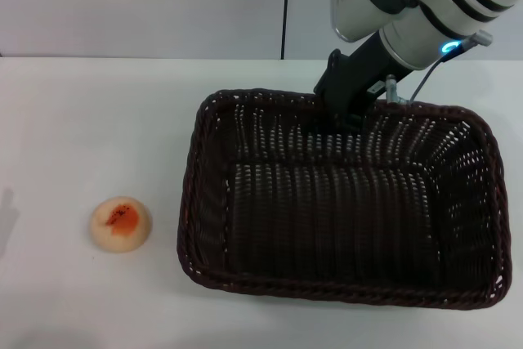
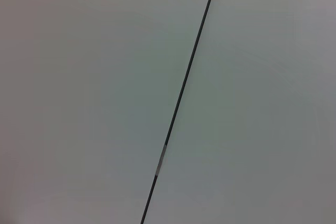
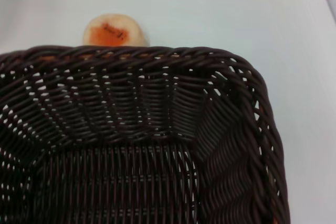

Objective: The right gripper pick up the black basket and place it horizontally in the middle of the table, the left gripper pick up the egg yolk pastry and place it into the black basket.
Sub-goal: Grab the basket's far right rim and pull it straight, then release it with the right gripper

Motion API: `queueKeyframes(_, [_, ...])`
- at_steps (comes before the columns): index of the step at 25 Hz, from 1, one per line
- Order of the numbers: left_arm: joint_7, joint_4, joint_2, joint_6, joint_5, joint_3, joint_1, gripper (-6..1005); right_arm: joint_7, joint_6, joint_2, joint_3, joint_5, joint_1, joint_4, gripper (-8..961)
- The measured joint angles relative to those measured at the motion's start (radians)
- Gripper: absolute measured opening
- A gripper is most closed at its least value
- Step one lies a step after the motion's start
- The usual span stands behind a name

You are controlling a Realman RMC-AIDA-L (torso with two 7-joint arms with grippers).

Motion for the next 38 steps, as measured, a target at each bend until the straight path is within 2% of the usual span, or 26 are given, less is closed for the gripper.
queueKeyframes(15, [-0.002, -0.002, -0.003, -0.002, 0.007, 0.015, 0.007, 834, 0.016, 0.034, 0.004, -0.087, 0.044, -0.032, 0.002, 202])
queueKeyframes(21, [-0.002, -0.012, -0.002, -0.004, 0.008, 0.028, 0.008, 834, 0.025, 0.071, 0.005, -0.129, 0.044, -0.058, -0.017, 401])
queueKeyframes(26, [-0.002, -0.01, -0.001, -0.005, 0.008, 0.031, 0.007, 834, 0.057, 0.104, 0.005, -0.182, 0.04, -0.108, -0.09, 629])
queueKeyframes(30, [-0.001, -0.007, 0.001, 0.001, 0.008, 0.045, 0.006, 833, 0.101, 0.124, 0.002, -0.224, 0.036, -0.158, -0.185, 694])
queueKeyframes(31, [-0.001, 0.008, 0.003, 0.001, 0.008, 0.064, 0.0, 833, 0.121, 0.122, 0.0, -0.224, 0.035, -0.195, -0.257, 711])
queueKeyframes(32, [-0.001, 0.019, 0.005, 0.0, 0.008, 0.078, -0.005, 833, 0.121, 0.122, 0.0, -0.224, 0.035, -0.195, -0.257, 727])
queueKeyframes(34, [-0.001, 0.031, 0.007, 0.006, 0.008, 0.095, -0.009, 833, 0.147, 0.115, -0.001, -0.22, 0.034, -0.238, -0.344, 760])
queueKeyframes(38, [0.002, 0.098, 0.008, 0.047, 0.007, 0.165, -0.031, 833, 0.198, 0.097, -0.004, -0.205, 0.049, -0.348, -0.522, 760])
